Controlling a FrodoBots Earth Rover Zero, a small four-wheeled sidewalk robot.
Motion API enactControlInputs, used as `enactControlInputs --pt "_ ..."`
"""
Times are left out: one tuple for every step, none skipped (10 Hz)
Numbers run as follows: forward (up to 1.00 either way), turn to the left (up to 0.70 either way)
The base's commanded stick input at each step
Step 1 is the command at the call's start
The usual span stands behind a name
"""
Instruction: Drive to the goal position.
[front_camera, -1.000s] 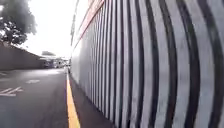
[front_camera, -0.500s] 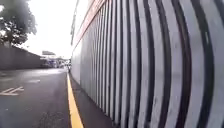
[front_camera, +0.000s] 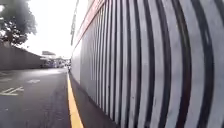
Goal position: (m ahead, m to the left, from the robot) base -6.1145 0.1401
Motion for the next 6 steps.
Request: enactControlInputs --pt "0.0 0.3" --pt "0.0 0.29" --pt "0.0 0.29" --pt "0.0 0.01" --pt "0.0 0.0" --pt "0.0 0.0"
